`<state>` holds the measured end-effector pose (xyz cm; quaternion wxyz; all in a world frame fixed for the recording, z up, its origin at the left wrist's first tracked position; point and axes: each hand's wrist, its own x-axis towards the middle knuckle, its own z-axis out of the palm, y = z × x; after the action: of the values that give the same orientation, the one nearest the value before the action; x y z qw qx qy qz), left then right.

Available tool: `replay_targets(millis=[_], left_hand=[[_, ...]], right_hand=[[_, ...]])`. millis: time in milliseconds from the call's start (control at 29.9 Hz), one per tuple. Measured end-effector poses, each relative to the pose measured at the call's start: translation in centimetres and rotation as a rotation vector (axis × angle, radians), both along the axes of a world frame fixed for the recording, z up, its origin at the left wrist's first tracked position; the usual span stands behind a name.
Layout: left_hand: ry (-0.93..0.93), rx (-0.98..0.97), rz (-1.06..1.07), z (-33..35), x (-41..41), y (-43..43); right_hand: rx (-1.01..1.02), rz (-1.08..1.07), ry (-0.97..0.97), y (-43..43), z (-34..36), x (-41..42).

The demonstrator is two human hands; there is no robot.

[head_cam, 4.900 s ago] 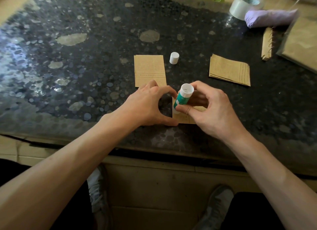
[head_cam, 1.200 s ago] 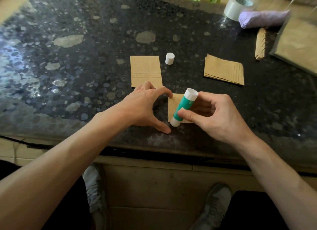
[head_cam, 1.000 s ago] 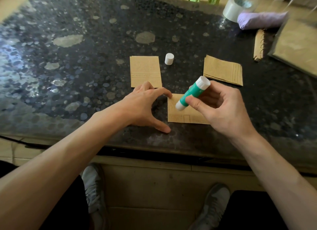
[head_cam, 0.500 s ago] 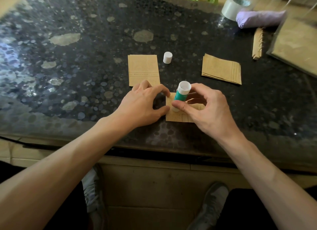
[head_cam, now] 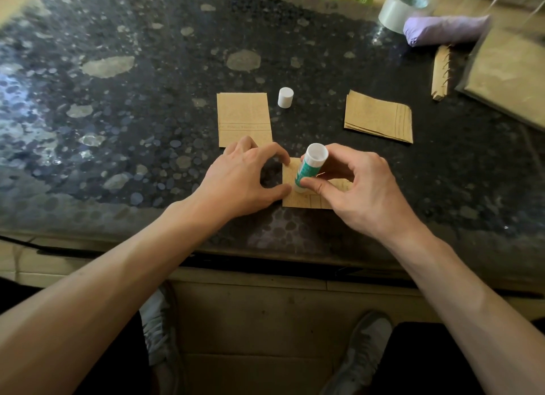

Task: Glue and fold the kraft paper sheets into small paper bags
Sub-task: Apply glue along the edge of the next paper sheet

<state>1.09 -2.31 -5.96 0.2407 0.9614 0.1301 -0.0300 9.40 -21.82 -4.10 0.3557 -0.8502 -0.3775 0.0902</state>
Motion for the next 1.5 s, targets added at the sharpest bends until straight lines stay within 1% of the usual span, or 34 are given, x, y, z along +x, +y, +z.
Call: replay_targets(millis=[267,601,768,935,1102,1236,1303,1370,1503], left_hand=[[-0.003,0.000,0.002,0.0,0.0,0.0],[-0.009,0.001,-0.003,-0.1,0.0,0.0],[-0.010,0.001,0.001,-0.2,0.1,0.1],[-0.006,0.005,-0.001,-0.2,0.2,0.2],[0.002,0.007,-0.009,-0.2,0.2,0.2],[0.005,0.006,-0.004,-0.2,0.3,0.3],[0.009,0.006,-0.004,-0.2,0.3,0.3],[0.007,0.009,-0.002,-0.3,0.3,0.3],[0.007,0.008,-0.001,-0.3,0.3,0.3]], right_hand=[[0.035,-0.032,-0.021,-0.3,-0.1,0.0],[-0.007,0.058,0.066,-1.0,-0.2,-0.1],[-0.018,0.064,0.022,-1.0,-0.2,-0.4],[0.001,0.081,0.025,-1.3,0.3,-0.5],[0.018,0.098,0.100,-1.7,0.8,-0.3],[0.065,0.055,0.187,-2.4,1.2,0.2],[0.122,0.013,0.165,-2.4,1.3,0.4],[0.154,-0.039,0.103,-2.1,1.0,0.5],[0.114,-0.071,0.039,-1.5,-0.2,0.5]])
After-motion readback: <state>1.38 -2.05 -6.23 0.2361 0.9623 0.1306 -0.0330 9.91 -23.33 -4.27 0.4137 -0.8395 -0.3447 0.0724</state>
